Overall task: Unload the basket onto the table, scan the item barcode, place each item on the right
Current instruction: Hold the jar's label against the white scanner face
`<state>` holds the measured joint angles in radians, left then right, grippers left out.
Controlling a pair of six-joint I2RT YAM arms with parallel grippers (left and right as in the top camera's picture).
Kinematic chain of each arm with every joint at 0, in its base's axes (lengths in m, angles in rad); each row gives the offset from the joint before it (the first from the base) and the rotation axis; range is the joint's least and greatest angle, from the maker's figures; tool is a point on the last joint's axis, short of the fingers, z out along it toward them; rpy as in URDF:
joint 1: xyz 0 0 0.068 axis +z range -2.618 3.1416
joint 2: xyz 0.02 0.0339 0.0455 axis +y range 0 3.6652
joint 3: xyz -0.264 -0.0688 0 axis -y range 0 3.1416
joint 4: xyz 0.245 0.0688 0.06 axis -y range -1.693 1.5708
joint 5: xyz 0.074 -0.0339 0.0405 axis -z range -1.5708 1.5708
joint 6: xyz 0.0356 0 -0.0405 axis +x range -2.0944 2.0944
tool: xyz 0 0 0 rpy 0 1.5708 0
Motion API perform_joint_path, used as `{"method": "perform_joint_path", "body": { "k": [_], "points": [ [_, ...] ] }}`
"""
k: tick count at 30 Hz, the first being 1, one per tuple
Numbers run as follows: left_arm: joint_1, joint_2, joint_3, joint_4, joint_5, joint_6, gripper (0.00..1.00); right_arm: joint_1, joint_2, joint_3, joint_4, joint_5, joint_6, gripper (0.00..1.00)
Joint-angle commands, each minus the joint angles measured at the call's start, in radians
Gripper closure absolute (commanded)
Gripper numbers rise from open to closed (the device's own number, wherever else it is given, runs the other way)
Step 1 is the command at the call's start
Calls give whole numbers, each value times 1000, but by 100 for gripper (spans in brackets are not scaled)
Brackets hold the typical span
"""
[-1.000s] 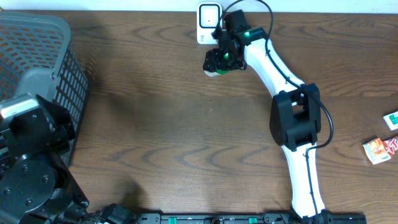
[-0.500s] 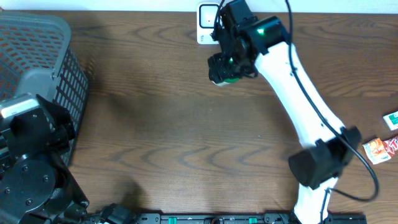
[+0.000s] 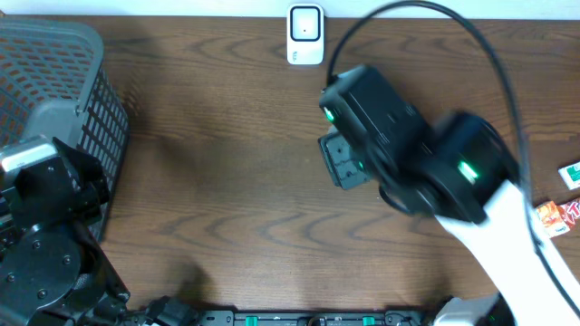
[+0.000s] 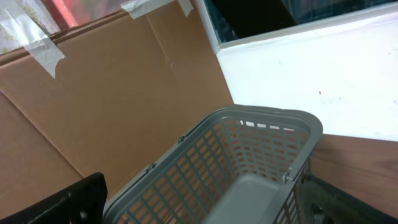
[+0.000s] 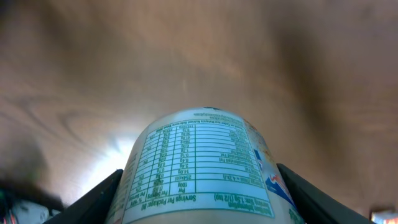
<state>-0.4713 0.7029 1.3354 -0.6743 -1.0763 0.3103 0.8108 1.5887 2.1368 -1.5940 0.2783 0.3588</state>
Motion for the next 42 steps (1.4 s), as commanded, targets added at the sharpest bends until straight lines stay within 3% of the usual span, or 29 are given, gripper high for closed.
{"method": "perform_joint_path", "body": {
  "k": [1,8,16,21,30,42],
  "points": [
    [3,-4,1,1,-9,-10,2,46,-34,8,66,233,51,61],
    [3,-5,1,1,-9,-10,2,14,1,-169,311,270,2,63],
    [3,-4,1,1,-9,-10,2,-64,16,-581,938,252,-126,51],
    [3,-4,1,1,-10,-10,2,-168,41,-748,1286,148,-154,53],
    [3,-4,1,1,-9,-10,2,-314,222,-783,1601,49,-193,52],
    [3,-4,1,1,-9,-10,2,-330,424,-782,2002,55,-238,48]
  ]
}}
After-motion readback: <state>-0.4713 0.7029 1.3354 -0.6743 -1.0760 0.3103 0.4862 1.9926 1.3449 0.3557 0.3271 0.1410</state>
